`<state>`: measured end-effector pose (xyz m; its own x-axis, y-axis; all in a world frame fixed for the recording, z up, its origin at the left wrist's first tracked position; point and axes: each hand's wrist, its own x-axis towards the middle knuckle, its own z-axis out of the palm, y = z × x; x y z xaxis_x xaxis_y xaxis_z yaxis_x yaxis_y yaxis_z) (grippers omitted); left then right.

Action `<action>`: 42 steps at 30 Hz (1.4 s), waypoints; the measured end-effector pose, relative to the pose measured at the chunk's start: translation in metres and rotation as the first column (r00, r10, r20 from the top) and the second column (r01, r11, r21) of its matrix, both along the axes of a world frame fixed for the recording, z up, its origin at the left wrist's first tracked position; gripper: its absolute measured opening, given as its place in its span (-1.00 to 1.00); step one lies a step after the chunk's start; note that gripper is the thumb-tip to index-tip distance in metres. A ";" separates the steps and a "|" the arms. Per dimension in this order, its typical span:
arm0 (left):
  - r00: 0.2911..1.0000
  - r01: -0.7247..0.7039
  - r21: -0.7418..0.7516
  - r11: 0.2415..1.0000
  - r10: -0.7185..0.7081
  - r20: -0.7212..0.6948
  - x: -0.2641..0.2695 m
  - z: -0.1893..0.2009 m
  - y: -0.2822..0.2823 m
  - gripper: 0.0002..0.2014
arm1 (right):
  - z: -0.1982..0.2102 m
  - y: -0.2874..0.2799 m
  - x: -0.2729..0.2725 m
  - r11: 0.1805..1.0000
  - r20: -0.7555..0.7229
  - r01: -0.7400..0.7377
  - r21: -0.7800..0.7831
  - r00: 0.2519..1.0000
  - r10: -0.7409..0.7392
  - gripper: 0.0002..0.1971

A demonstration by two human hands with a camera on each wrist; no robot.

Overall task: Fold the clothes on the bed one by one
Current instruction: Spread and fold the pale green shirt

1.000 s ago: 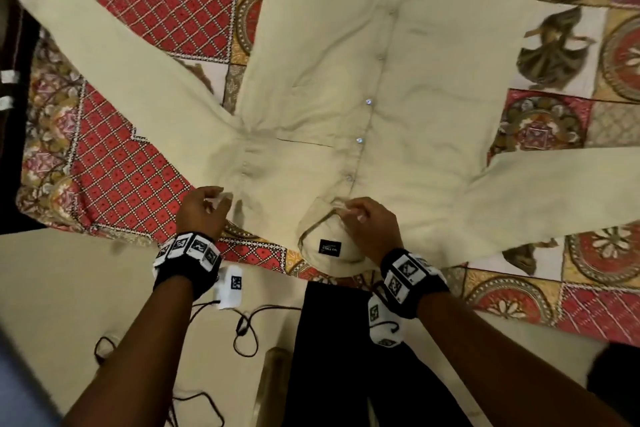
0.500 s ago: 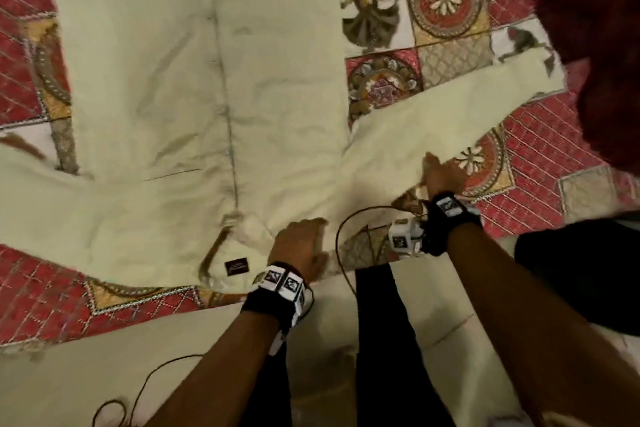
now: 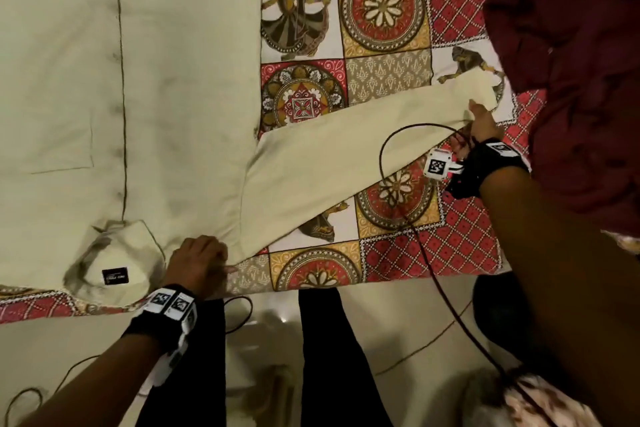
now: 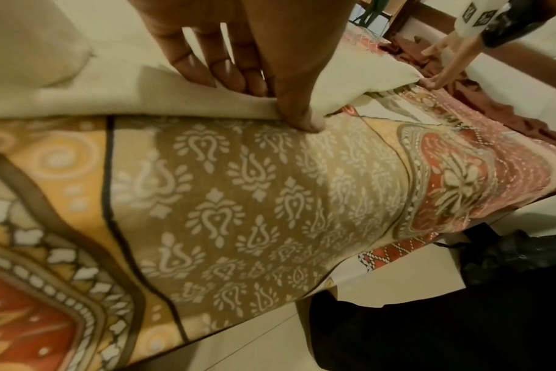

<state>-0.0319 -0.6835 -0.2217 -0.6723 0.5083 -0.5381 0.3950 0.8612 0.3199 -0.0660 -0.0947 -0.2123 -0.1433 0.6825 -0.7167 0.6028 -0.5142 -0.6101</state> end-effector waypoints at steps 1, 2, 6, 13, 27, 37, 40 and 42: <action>1.000 -0.016 0.014 1.000 0.016 -0.016 0.001 -0.002 0.000 -0.70 | 0.016 -0.004 -0.002 0.999 -0.037 0.005 -0.052 0.999 -0.007 -0.69; 0.999 -0.025 0.016 1.000 0.026 -0.030 0.002 -0.002 0.003 -0.71 | 0.031 -0.008 -0.004 0.994 -0.043 -0.021 -0.108 0.999 0.016 -0.55; 0.996 -0.049 0.018 0.999 0.051 -0.079 0.009 -0.003 0.006 -0.67 | 0.070 -0.018 -0.019 0.965 -0.038 -0.177 -0.193 0.984 0.173 -0.25; 0.953 -0.301 0.145 0.942 0.302 0.017 0.030 0.009 0.002 -0.71 | 0.112 -0.055 -0.073 0.909 -0.106 -0.341 0.238 0.922 0.373 -0.72; 0.167 -0.968 0.228 -0.102 0.417 0.894 -0.162 0.189 0.068 -0.21 | 0.164 -0.370 -0.119 0.264 -0.374 -0.833 0.486 0.076 0.925 -0.96; 0.155 -0.858 0.470 -0.206 0.769 0.621 -0.187 0.175 -0.015 -0.95 | 0.099 -0.289 -0.116 0.590 -0.175 -0.773 0.231 0.564 0.807 -0.85; 0.162 -0.840 0.502 -0.208 0.786 0.597 -0.197 0.176 -0.046 -0.76 | 0.053 -0.253 -0.174 0.605 0.009 -0.795 0.045 0.606 0.796 -0.85; 0.138 -0.816 0.523 -0.245 0.797 0.588 -0.206 0.179 -0.066 -0.73 | 0.014 -0.234 -0.231 0.545 0.053 -0.838 0.015 0.545 0.837 -0.75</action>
